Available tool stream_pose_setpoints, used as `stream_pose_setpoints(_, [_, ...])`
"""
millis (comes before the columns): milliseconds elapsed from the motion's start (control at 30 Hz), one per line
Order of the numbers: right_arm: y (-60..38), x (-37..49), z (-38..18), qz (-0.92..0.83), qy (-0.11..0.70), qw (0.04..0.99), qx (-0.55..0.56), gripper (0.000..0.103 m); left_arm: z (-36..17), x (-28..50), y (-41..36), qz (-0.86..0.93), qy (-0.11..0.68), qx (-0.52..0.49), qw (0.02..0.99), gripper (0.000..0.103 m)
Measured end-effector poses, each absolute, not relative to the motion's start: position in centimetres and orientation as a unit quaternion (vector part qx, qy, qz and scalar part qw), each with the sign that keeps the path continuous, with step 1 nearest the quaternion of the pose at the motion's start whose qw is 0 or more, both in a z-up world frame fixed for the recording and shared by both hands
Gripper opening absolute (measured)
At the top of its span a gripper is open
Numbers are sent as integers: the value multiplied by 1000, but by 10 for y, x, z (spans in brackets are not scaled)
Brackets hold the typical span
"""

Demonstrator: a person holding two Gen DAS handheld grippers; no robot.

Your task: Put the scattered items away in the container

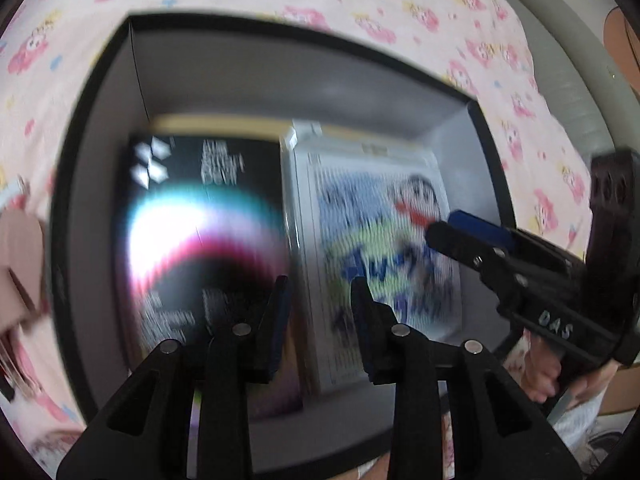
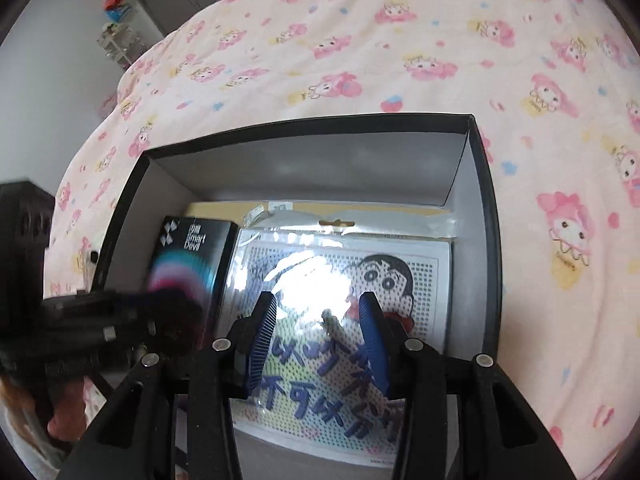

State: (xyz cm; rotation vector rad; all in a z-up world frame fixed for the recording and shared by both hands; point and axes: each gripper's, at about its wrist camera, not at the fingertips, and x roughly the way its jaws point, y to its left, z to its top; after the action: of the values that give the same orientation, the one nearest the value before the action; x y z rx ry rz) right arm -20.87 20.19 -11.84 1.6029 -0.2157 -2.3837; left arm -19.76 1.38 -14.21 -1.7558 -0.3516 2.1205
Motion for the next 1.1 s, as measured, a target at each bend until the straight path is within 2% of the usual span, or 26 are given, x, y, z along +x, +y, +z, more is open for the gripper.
stream_pose_setpoints(167, [205, -204, -119, -803, -113, 158, 564, 39, -146, -188, 18, 736, -133, -646, 155, 33])
stream_pose_setpoints(200, [205, -203, -117, -799, -126, 170, 563, 39, -144, -188, 21, 734, -132, -648, 156, 37])
stream_pose_setpoints(333, [202, -200, -117, -796, -127, 171, 567, 39, -144, -182, 25, 713, -158, -657, 188, 37])
stream_pose_setpoints(500, [204, -208, -112, -801, -122, 162, 563, 39, -109, -201, 6, 775, -108, -605, 145, 37])
stream_pose_setpoints(700, [187, -262, -113, -800, -86, 146, 576, 39, -111, -261, -2, 794, -42, -599, 99, 37])
stream_pose_setpoints(833, [188, -279, -126, -799, -87, 127, 581, 39, -126, -286, -1, 798, -64, -591, 102, 37])
stream_pose_setpoints(967, [197, -274, -134, -796, -100, 130, 583, 39, -153, -306, 7, 782, -34, -619, 59, 37])
stream_pose_setpoints(1100, [205, -252, -132, -797, -116, 137, 577, 39, -133, -282, -3, 792, -60, -605, 55, 36])
